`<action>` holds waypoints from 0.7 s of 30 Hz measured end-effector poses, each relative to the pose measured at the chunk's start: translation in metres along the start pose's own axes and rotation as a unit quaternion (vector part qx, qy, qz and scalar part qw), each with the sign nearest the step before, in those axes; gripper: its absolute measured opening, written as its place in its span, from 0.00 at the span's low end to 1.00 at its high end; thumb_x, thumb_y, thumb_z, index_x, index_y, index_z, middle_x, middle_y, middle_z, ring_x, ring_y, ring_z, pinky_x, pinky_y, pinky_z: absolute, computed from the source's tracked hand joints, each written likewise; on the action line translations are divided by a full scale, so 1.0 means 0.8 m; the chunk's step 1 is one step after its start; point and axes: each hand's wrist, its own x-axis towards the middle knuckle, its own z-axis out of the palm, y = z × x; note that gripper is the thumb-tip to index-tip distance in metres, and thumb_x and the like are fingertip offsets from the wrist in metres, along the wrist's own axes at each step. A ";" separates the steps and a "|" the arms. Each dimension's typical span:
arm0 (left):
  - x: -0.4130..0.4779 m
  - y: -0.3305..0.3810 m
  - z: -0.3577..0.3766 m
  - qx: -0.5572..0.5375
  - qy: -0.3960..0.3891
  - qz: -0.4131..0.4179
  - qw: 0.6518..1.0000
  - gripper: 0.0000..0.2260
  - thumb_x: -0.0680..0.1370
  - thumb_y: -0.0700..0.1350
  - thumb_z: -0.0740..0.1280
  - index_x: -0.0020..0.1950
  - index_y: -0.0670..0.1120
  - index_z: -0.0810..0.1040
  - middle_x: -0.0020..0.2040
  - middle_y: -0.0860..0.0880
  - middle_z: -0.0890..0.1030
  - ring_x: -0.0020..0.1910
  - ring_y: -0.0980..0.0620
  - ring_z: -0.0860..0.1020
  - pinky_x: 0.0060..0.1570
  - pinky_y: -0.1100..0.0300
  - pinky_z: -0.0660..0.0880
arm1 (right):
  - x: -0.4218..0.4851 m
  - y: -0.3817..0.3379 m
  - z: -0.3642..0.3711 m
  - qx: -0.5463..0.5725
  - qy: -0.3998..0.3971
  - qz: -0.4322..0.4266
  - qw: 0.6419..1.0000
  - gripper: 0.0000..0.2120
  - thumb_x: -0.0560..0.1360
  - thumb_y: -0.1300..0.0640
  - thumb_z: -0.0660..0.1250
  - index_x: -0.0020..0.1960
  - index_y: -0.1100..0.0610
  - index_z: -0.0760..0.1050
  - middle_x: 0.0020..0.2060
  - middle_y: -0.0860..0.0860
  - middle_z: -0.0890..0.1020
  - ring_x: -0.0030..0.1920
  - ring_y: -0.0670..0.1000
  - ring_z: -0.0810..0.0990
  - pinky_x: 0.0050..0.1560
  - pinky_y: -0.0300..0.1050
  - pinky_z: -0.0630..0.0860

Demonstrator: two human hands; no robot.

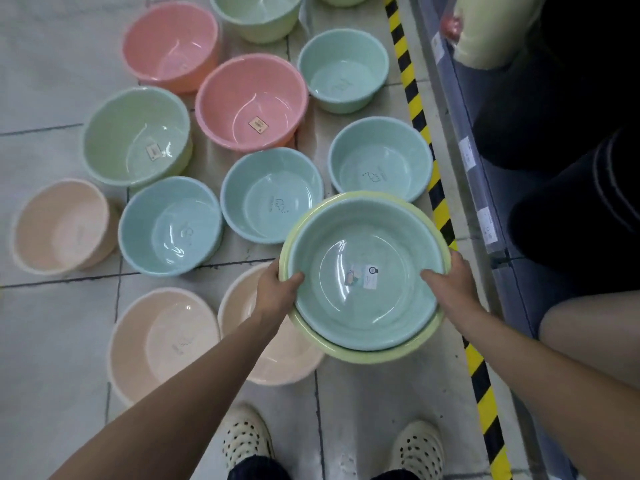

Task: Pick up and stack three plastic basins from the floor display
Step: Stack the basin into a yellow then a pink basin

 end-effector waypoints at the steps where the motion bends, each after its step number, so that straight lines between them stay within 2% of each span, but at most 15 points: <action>1: -0.002 -0.002 -0.018 -0.001 0.011 -0.002 1.000 0.15 0.76 0.40 0.69 0.62 0.49 0.78 0.51 0.50 0.84 0.46 0.52 0.84 0.41 0.58 0.80 | -0.006 -0.011 0.012 -0.008 -0.012 -0.011 1.000 0.24 0.68 0.57 0.70 0.64 0.52 0.74 0.58 0.56 0.76 0.55 0.59 0.79 0.55 0.55 0.79; 4: -0.009 -0.010 -0.072 0.012 0.041 -0.002 0.999 0.18 0.73 0.43 0.70 0.63 0.49 0.79 0.51 0.49 0.86 0.48 0.49 0.85 0.48 0.49 0.83 | -0.024 -0.036 0.053 -0.019 -0.039 -0.038 0.998 0.24 0.69 0.57 0.71 0.65 0.52 0.73 0.58 0.55 0.75 0.55 0.57 0.78 0.55 0.53 0.78; 5: -0.009 -0.016 -0.087 0.010 0.052 -0.003 0.999 0.18 0.72 0.44 0.70 0.62 0.48 0.80 0.50 0.49 0.86 0.47 0.48 0.85 0.47 0.50 0.83 | -0.029 -0.042 0.067 -0.025 -0.044 -0.042 0.998 0.25 0.70 0.58 0.71 0.66 0.52 0.73 0.58 0.55 0.75 0.55 0.57 0.78 0.57 0.54 0.78; 8: -0.012 -0.037 -0.129 0.006 0.099 -0.009 0.995 0.10 0.74 0.39 0.70 0.56 0.46 0.81 0.44 0.51 0.84 0.41 0.53 0.84 0.35 0.64 0.79 | -0.045 -0.051 0.110 -0.036 -0.078 -0.063 0.994 0.24 0.71 0.59 0.72 0.65 0.51 0.73 0.58 0.55 0.76 0.55 0.57 0.78 0.55 0.51 0.77; 12: -0.013 -0.083 -0.172 -0.014 0.131 -0.061 0.989 0.10 0.74 0.39 0.71 0.55 0.42 0.82 0.47 0.45 0.85 0.45 0.45 0.84 0.44 0.53 0.81 | -0.057 -0.046 0.161 -0.078 -0.106 -0.078 0.988 0.20 0.69 0.56 0.72 0.60 0.49 0.74 0.56 0.55 0.78 0.55 0.58 0.79 0.57 0.54 0.78; 15: -0.013 -0.114 -0.189 -0.042 0.137 -0.086 0.986 0.11 0.75 0.36 0.70 0.57 0.41 0.82 0.47 0.44 0.85 0.45 0.43 0.84 0.46 0.52 0.82 | -0.063 -0.031 0.191 -0.109 -0.128 -0.089 0.982 0.19 0.69 0.55 0.72 0.59 0.48 0.73 0.56 0.55 0.78 0.55 0.58 0.79 0.58 0.56 0.78; 19: -0.007 -0.155 -0.199 -0.054 0.139 -0.106 0.983 0.13 0.74 0.34 0.69 0.57 0.41 0.82 0.45 0.45 0.84 0.40 0.47 0.83 0.40 0.57 0.80 | -0.060 -0.009 0.223 -0.142 -0.146 -0.101 0.974 0.19 0.70 0.56 0.73 0.59 0.48 0.73 0.56 0.55 0.78 0.54 0.58 0.79 0.57 0.56 0.79; 21: 0.001 -0.171 -0.199 -0.060 0.147 -0.111 0.981 0.13 0.73 0.34 0.69 0.56 0.43 0.83 0.44 0.45 0.85 0.40 0.46 0.83 0.41 0.56 0.81 | -0.055 0.002 0.237 -0.154 -0.156 -0.097 0.971 0.19 0.70 0.57 0.73 0.59 0.48 0.73 0.56 0.56 0.78 0.53 0.58 0.79 0.56 0.55 0.79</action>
